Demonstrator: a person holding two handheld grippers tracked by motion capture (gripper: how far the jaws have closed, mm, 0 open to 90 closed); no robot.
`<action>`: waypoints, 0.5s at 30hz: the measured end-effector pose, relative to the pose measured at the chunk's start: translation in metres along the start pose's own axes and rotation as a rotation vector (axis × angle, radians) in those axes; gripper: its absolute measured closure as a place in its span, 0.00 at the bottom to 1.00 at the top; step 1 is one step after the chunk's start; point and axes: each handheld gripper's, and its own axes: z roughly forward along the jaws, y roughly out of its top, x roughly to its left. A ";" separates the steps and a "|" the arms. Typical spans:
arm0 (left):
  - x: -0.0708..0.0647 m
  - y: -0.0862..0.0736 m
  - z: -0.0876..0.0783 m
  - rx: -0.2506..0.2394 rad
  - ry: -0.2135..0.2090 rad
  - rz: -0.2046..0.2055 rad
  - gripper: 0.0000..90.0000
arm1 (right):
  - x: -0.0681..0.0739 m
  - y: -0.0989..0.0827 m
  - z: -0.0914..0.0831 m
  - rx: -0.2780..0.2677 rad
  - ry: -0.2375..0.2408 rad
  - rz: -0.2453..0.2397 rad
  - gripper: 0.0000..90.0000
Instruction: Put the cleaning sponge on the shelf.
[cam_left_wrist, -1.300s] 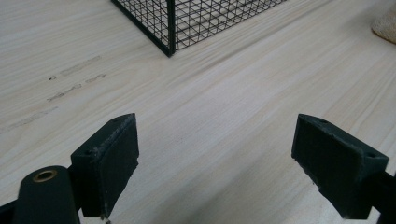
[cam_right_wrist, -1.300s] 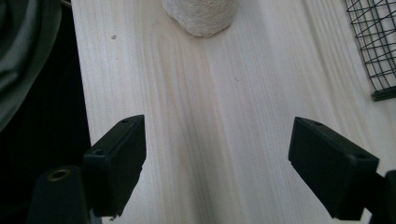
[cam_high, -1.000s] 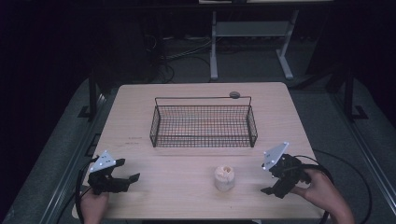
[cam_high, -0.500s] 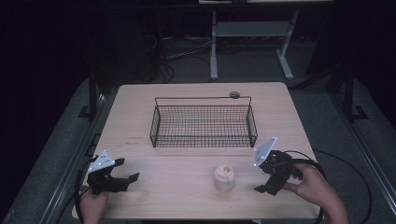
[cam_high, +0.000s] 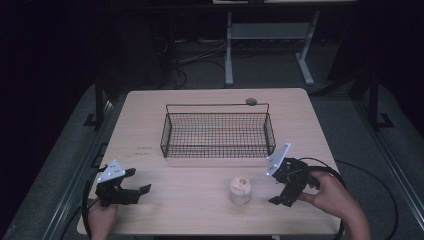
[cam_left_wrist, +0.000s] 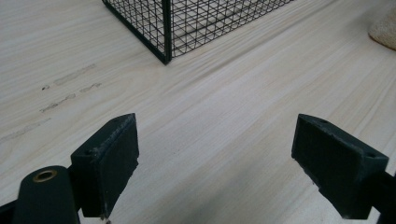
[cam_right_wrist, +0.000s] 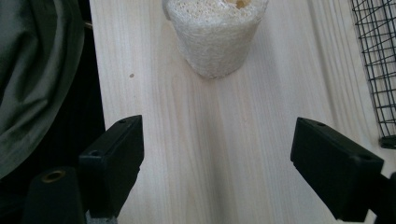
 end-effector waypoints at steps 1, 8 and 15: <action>0.000 0.001 0.000 -0.002 -0.002 0.004 0.15 | 0.001 0.002 0.000 0.001 -0.001 -0.006 0.18; 0.000 0.002 0.002 -0.002 -0.010 0.012 0.15 | 0.001 0.007 0.001 0.001 0.007 -0.004 0.18; 0.001 0.001 0.000 -0.007 -0.006 -0.002 0.15 | 0.000 0.024 0.007 0.017 0.029 -0.018 0.17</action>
